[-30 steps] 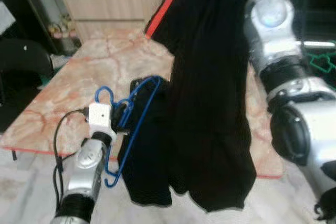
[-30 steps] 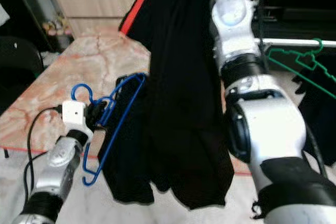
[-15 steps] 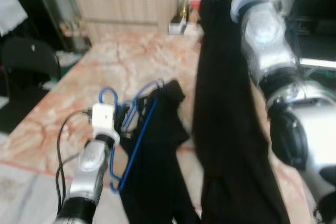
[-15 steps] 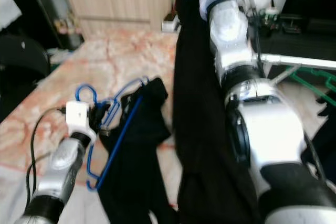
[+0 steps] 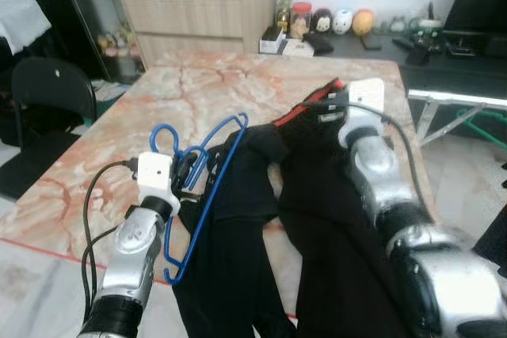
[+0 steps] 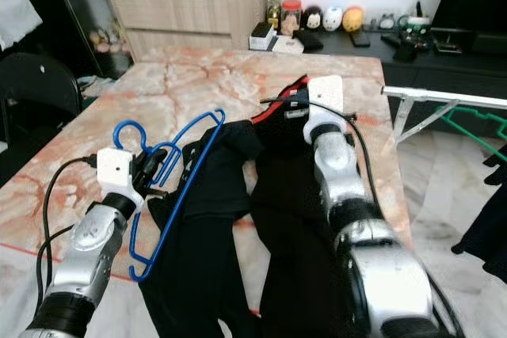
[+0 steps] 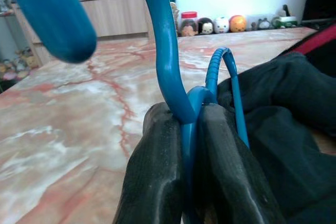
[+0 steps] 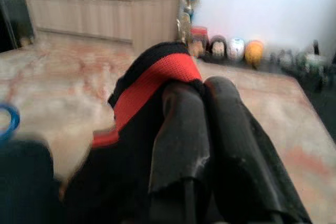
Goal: Hang hanger
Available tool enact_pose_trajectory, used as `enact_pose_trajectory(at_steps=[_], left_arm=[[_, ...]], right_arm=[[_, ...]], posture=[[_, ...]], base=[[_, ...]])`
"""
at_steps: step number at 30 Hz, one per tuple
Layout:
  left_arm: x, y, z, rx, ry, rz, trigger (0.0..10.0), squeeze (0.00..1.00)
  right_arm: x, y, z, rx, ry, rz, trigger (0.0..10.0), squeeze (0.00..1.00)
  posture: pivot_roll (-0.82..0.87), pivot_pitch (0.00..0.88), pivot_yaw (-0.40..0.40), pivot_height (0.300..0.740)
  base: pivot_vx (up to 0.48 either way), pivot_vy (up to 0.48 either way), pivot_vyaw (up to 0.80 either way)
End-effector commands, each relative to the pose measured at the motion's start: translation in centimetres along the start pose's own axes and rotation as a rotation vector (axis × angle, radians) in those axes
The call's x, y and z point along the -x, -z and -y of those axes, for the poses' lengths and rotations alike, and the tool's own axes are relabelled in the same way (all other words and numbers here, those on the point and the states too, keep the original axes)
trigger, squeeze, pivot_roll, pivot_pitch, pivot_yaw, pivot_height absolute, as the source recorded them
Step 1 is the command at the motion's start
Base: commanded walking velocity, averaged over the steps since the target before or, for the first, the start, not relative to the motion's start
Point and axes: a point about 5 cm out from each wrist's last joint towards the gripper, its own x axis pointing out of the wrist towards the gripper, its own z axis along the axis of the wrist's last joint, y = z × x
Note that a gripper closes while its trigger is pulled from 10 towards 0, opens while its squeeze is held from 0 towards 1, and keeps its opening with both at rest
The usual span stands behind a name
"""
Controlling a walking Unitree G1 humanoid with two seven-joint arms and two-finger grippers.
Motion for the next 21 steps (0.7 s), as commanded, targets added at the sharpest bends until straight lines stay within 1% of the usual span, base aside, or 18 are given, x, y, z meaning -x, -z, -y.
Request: enact_pose_trajectory(at_steps=[1,3,5,6,10,11,12,13,15,18,21], left_arm=[[0.9,1.2,-0.5,-0.028,0.013,-0.083,10.0,0.00],[0.9,1.0,-0.7,-0.033,0.012,-0.079,10.0,0.00],[0.9,1.0,-0.7,-0.035,0.011,-0.080,10.0,0.00],[1.0,1.2,-0.8,-0.039,0.012,-0.086,10.0,0.00],[1.1,1.2,-0.9,-0.036,0.005,-0.090,10.0,0.00],[1.1,1.2,-0.9,-0.035,0.005,-0.091,10.0,0.00],[1.2,1.2,-0.8,-0.035,0.005,-0.092,10.0,0.00],[1.2,1.2,-0.7,-0.033,0.008,-0.095,10.0,0.00],[1.2,1.2,-0.7,-0.032,0.008,-0.095,10.0,0.00],[1.1,0.9,-0.6,-0.036,0.014,-0.088,10.0,0.00],[1.4,0.3,-0.8,-0.040,0.001,-0.066,10.0,0.00]], right_arm=[[1.0,1.4,-0.5,-0.021,-0.005,-0.048,10.0,0.00],[1.6,2.3,-0.5,-0.019,0.002,-0.072,10.0,0.00],[1.9,2.6,-0.5,-0.019,0.012,-0.081,10.0,0.00],[2.6,3.1,-0.4,-0.029,0.032,-0.100,10.0,0.00],[3.3,3.2,-0.6,-0.041,0.031,-0.099,10.0,0.00],[3.7,2.9,-0.7,-0.048,0.024,-0.090,10.0,0.80],[4.1,2.5,-0.9,-0.052,0.016,-0.076,10.0,1.00],[4.5,2.2,-1.0,-0.066,0.021,-0.067,10.0,1.00],[4.6,2.1,-1.0,-0.075,0.023,-0.063,10.0,1.00],[5.0,1.5,-1.5,-0.058,-0.015,-0.030,10.0,1.00],[5.7,1.3,-1.7,-0.048,-0.034,-0.049,10.0,1.00]], posture=[[0.03,0.054,0.036,0.740],[0.03,0.054,0.036,0.740],[0.04,0.054,0.036,0.740],[0.03,0.052,0.034,0.740],[0.03,0.052,0.034,0.740],[0.03,0.052,0.034,0.740],[0.03,0.046,0.030,0.740],[0.03,0.046,0.030,0.740],[0.03,0.046,0.030,0.740],[0.03,0.037,0.031,0.740],[0.03,0.030,0.033,0.740]], base=[[0.000,0.000,0.00],[0.000,0.000,0.00],[0.000,0.000,0.00],[0.000,0.000,0.00],[0.000,0.000,0.00],[0.000,0.000,0.00],[0.000,0.000,0.00],[0.000,0.000,0.00],[0.000,0.000,0.00],[0.000,0.000,0.00],[0.000,0.000,0.00]])
